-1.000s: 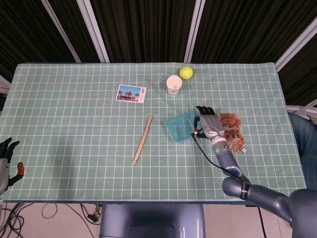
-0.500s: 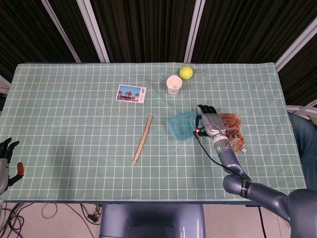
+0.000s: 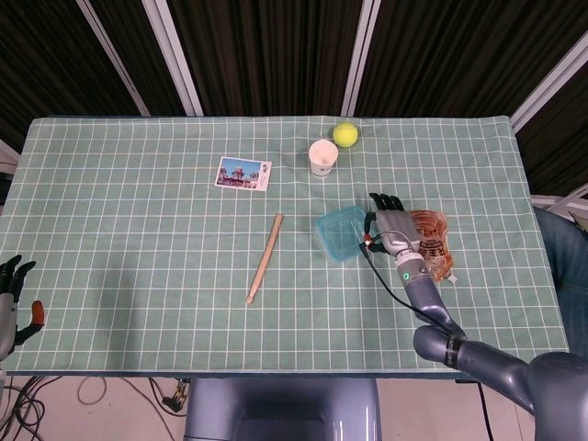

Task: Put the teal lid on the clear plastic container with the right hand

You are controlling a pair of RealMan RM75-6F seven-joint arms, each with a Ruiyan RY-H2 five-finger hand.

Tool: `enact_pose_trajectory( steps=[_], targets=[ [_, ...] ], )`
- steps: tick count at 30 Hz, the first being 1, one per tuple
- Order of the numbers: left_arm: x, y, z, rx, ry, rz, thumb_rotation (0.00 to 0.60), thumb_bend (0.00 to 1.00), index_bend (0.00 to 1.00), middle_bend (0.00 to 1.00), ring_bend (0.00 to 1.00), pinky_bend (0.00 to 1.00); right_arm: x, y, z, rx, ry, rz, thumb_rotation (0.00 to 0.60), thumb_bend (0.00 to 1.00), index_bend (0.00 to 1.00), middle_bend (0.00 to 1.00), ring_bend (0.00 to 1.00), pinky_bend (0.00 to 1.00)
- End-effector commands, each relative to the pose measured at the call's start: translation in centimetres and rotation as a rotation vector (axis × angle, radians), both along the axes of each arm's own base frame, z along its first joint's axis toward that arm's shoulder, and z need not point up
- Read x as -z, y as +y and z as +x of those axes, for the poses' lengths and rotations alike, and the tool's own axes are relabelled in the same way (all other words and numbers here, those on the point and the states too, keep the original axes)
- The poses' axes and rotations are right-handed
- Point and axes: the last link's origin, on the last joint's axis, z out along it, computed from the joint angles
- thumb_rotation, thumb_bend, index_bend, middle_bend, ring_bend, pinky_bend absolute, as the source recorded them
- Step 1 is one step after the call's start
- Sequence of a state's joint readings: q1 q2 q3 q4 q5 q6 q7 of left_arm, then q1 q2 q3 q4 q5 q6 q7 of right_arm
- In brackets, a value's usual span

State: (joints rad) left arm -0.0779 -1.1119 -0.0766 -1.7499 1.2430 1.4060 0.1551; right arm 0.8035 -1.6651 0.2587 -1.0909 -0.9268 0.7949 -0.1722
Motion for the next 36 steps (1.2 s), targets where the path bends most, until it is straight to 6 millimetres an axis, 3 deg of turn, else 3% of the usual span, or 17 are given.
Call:
enact_pose_trajectory(
  steps=[1, 26, 36],
  targets=[
    [0.0, 0.0, 0.0, 0.000, 0.000, 0.000, 0.600, 0.57, 0.12, 0.00, 0.00, 0.00, 0.2, 0.1, 0.2, -0.003, -0.005, 0.003, 0.600, 0.47, 0.69, 0.09, 0.00, 0.00],
    [0.0, 0.0, 0.0, 0.000, -0.001, 0.001, 0.600, 0.57, 0.12, 0.00, 0.00, 0.00, 1.9, 0.7, 0.9, -0.007, -0.015, 0.018, 0.600, 0.47, 0.70, 0.09, 0.00, 0.00],
    [0.0, 0.0, 0.0, 0.000, 0.000, -0.001, 0.600, 0.57, 0.12, 0.00, 0.00, 0.00, 1.2, 0.6, 0.0, 0.016, -0.024, 0.002, 0.600, 0.47, 0.70, 0.09, 0.00, 0.00]
  ],
)
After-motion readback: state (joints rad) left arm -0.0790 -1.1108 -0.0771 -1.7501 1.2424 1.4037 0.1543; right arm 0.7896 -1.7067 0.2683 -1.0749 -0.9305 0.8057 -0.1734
